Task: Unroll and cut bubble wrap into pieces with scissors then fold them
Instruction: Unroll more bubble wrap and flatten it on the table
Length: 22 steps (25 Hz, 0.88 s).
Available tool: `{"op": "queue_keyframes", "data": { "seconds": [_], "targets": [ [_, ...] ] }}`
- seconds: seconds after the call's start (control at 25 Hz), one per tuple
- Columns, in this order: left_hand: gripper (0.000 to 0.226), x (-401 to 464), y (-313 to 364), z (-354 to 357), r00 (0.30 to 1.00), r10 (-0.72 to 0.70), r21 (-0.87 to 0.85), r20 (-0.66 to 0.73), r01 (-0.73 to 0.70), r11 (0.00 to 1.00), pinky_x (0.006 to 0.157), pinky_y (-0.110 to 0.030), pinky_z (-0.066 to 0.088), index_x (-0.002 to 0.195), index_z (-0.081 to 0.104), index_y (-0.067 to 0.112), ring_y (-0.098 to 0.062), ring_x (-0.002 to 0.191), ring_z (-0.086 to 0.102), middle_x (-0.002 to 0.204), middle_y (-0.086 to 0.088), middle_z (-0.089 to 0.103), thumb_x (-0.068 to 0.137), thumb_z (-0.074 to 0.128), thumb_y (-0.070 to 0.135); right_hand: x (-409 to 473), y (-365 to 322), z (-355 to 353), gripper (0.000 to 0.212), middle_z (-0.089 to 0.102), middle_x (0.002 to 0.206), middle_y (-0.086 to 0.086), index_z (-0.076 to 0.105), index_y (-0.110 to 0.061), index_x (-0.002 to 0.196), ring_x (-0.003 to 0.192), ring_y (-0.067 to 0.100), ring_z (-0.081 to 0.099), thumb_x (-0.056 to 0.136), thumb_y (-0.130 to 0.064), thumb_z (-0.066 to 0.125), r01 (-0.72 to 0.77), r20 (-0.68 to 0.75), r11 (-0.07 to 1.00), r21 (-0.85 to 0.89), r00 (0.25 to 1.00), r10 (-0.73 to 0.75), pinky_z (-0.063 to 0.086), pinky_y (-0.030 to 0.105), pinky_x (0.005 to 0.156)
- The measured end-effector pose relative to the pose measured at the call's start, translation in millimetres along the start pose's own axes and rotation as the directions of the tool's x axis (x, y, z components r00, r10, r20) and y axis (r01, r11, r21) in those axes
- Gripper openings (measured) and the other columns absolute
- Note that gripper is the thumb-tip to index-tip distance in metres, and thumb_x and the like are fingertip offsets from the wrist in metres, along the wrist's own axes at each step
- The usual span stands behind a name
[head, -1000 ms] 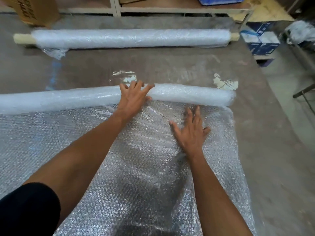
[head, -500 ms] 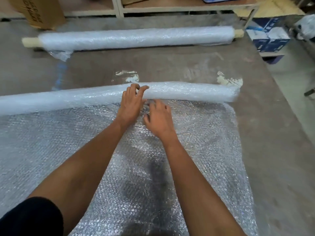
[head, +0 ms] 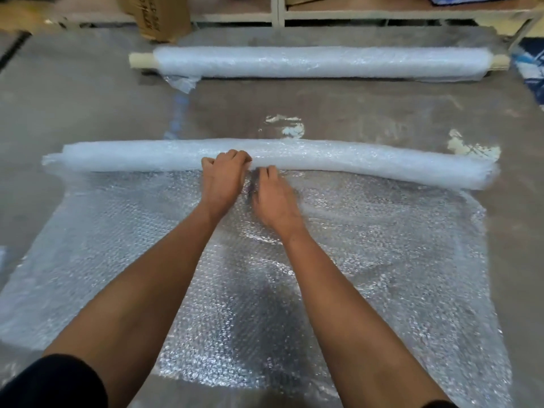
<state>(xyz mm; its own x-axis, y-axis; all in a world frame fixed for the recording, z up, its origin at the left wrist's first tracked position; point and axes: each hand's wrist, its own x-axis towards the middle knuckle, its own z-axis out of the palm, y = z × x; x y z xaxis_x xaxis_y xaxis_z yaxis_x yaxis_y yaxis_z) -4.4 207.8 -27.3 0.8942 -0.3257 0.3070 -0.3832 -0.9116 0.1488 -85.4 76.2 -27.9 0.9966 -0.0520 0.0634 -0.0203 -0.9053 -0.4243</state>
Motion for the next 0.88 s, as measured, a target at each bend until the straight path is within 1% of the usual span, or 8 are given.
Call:
{"op": "queue_keyframes", "data": {
  "seconds": [0.16, 0.28, 0.36, 0.52, 0.6, 0.72, 0.8, 0.88],
  "targets": [
    [0.019, -4.9, -21.9, 0.1, 1.000, 0.022, 0.160, 0.020, -0.025, 0.987, 0.083, -0.045, 0.038, 0.104, 0.070, 0.025, -0.025, 0.092, 0.065, 0.098, 0.000, 0.072, 0.105, 0.052, 0.031, 12.0, -32.2, 25.5, 0.058, 0.061, 0.140, 0.010, 0.035, -0.022, 0.161, 0.123, 0.032, 0.060, 0.109, -0.048, 0.039, -0.115, -0.023, 0.984, -0.137, 0.993, 0.113, 0.046, 0.053, 0.103],
    [0.012, -7.3, -55.2, -4.1, 0.992, 0.087, 0.243, 0.085, -0.106, 0.964, 0.079, -0.043, 0.041, 0.105, 0.069, 0.024, -0.027, 0.094, 0.064, 0.105, -0.001, 0.068, 0.104, 0.056, 0.023, 18.1, -48.5, 35.1, 0.053, 0.065, 0.126, 0.012, 0.044, -0.019, 0.149, 0.116, 0.032, 0.063, 0.109, -0.051, 0.036, -0.203, -0.062, 0.930, -0.308, 0.979, 0.194, 0.045, 0.052, 0.101],
    [0.014, -8.6, -69.1, -7.2, 0.992, 0.073, 0.211, 0.105, -0.094, 0.973, 0.081, -0.043, 0.042, 0.111, 0.066, 0.024, -0.031, 0.099, 0.062, 0.103, -0.002, 0.073, 0.105, 0.054, 0.021, 27.3, -71.6, 40.8, 0.038, 0.063, 0.120, 0.013, 0.056, -0.014, 0.132, 0.113, 0.033, 0.061, 0.106, -0.040, 0.044, -0.246, -0.062, 0.901, -0.357, 0.969, 0.239, 0.044, 0.051, 0.103],
    [0.036, -9.0, -93.8, -14.7, 0.971, 0.046, 0.047, 0.237, -0.059, 0.997, 0.086, -0.046, 0.036, 0.142, 0.057, 0.031, -0.033, 0.110, 0.054, 0.103, -0.002, 0.077, 0.109, 0.044, 0.024, 38.9, -120.1, 75.0, 0.035, 0.057, 0.123, 0.014, 0.057, -0.006, 0.132, 0.111, 0.033, 0.061, 0.098, -0.014, 0.060, -0.213, -0.046, 0.977, -0.005, 0.976, 0.213, 0.051, 0.045, 0.096],
    [0.043, -8.5, -117.7, -23.8, 0.965, 0.090, 0.049, 0.246, -0.106, 0.993, 0.090, -0.048, 0.037, 0.150, 0.052, 0.038, -0.032, 0.113, 0.054, 0.113, -0.005, 0.071, 0.110, 0.044, 0.025, 32.6, -131.1, 85.3, 0.039, 0.058, 0.128, 0.013, 0.050, -0.013, 0.141, 0.115, 0.032, 0.060, 0.105, -0.028, 0.055, -0.222, -0.076, 0.973, 0.066, 0.971, 0.227, 0.048, 0.046, 0.098],
    [0.044, 0.3, -163.5, -33.5, 0.971, 0.166, 0.048, 0.174, -0.177, 0.983, 0.093, -0.049, 0.041, 0.146, 0.056, 0.036, -0.030, 0.112, 0.058, 0.126, -0.007, 0.063, 0.107, 0.053, 0.018, 35.1, -141.9, 94.0, 0.053, 0.056, 0.142, 0.014, 0.049, -0.027, 0.149, 0.131, 0.032, 0.055, 0.108, -0.058, 0.036, -0.244, -0.072, 0.940, -0.239, 0.970, 0.233, 0.037, 0.057, 0.113],
    [0.032, 8.4, -186.7, -34.4, 0.975, 0.191, 0.102, 0.109, -0.202, 0.974, 0.088, -0.048, 0.043, 0.136, 0.060, 0.030, -0.029, 0.108, 0.061, 0.124, -0.003, 0.065, 0.106, 0.057, 0.019, 47.9, -158.5, 95.3, 0.055, 0.053, 0.145, 0.018, 0.053, -0.021, 0.146, 0.135, 0.036, 0.053, 0.104, -0.056, 0.049, -0.249, -0.043, 0.899, -0.361, 0.967, 0.251, 0.032, 0.058, 0.118],
    [0.018, 10.9, -199.5, -33.0, 0.987, 0.139, 0.134, 0.077, -0.148, 0.980, 0.083, -0.047, 0.044, 0.123, 0.061, 0.025, -0.030, 0.102, 0.064, 0.116, -0.002, 0.065, 0.106, 0.059, 0.027, 62.3, -179.3, 104.5, 0.056, 0.051, 0.146, 0.016, 0.050, -0.012, 0.146, 0.133, 0.034, 0.052, 0.098, -0.036, 0.070, -0.200, 0.019, 0.940, -0.275, 0.977, 0.213, 0.036, 0.053, 0.117]
  ]
}}
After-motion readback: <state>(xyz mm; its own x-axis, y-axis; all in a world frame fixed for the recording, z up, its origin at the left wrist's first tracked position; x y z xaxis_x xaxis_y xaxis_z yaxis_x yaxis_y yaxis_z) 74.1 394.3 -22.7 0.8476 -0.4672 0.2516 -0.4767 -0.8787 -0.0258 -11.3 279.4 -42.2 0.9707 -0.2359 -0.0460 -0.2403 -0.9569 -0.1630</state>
